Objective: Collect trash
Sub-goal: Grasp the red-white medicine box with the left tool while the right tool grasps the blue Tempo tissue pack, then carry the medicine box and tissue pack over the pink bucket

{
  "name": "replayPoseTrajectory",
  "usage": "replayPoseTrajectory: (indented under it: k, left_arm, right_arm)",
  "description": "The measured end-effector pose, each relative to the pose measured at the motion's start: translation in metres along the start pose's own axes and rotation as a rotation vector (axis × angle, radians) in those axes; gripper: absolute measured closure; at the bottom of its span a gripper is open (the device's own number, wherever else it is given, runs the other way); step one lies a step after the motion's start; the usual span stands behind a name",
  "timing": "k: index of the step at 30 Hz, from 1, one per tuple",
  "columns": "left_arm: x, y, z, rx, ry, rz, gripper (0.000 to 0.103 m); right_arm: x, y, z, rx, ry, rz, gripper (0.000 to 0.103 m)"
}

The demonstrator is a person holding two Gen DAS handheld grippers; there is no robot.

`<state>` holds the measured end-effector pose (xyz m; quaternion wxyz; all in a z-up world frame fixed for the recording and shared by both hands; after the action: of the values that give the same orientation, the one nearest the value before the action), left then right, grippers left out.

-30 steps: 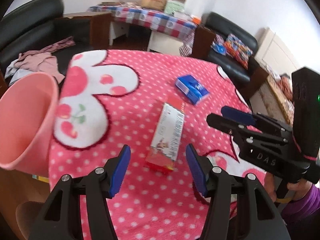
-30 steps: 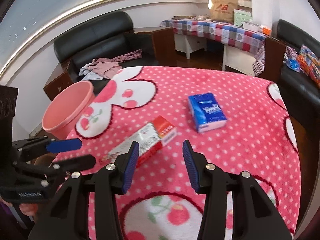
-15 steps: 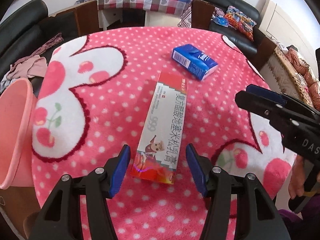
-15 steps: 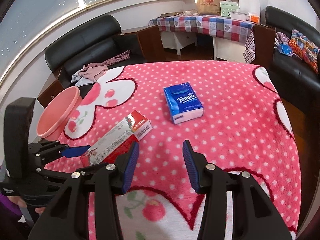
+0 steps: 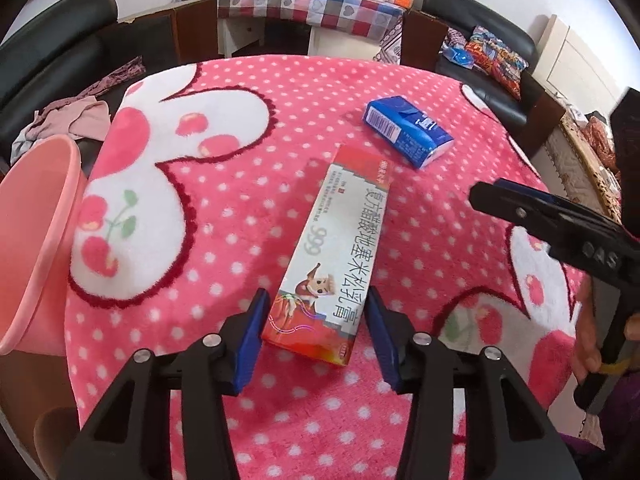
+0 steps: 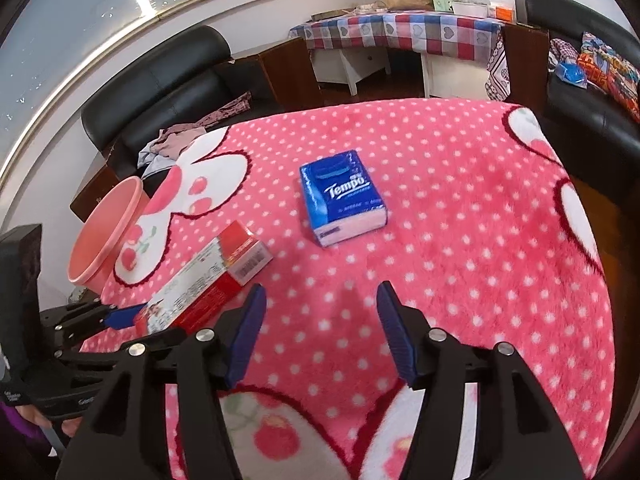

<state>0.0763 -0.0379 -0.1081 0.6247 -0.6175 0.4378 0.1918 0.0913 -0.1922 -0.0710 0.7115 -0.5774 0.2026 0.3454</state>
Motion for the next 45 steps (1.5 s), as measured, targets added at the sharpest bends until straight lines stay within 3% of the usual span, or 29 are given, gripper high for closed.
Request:
replayPoseTrajectory:
  k: [7, 10, 22, 26, 28, 37, 45]
  left_arm:
    - [-0.025, -0.009, -0.004, 0.015, 0.025, -0.085, 0.062]
    - [-0.036, -0.014, -0.001, 0.006, 0.025, -0.118, 0.063]
    - [-0.056, -0.019, 0.014, -0.044, -0.005, -0.172, 0.064]
    - [-0.062, -0.02, 0.018, -0.06, -0.01, -0.188, 0.064]
    - [-0.064, -0.021, 0.019, -0.064, -0.012, -0.197, 0.064]
    - [-0.079, -0.023, 0.028, -0.088, -0.038, -0.252, 0.064]
    - [-0.098, -0.022, 0.048, -0.148, -0.102, -0.313, 0.064]
  right_arm:
    - [0.019, -0.017, -0.006, -0.039, 0.013, 0.008, 0.044]
    - [0.034, -0.025, -0.008, -0.052, 0.018, 0.028, 0.038]
    - [0.069, -0.031, -0.008, -0.118, 0.072, 0.062, 0.036]
    - [0.068, -0.03, -0.01, -0.094, 0.071, 0.053, 0.037]
    - [0.067, -0.028, -0.01, -0.085, 0.064, 0.054, 0.046]
    - [0.044, -0.022, -0.002, -0.066, 0.056, 0.022, 0.047]
    - [0.026, -0.029, 0.044, -0.136, -0.009, -0.011, 0.047]
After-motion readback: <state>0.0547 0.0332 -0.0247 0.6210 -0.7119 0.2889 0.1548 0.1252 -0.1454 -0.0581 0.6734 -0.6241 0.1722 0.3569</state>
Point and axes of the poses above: each gripper's, at about its wrist camera, not at the fingertips, and x roughly the way its jaws point, z to its left, y to its underside, the point moved 5 cm from there along x, roughly the way its jaws point, and after that the axes turned 8 degrees about -z, right-handed, at the moved point
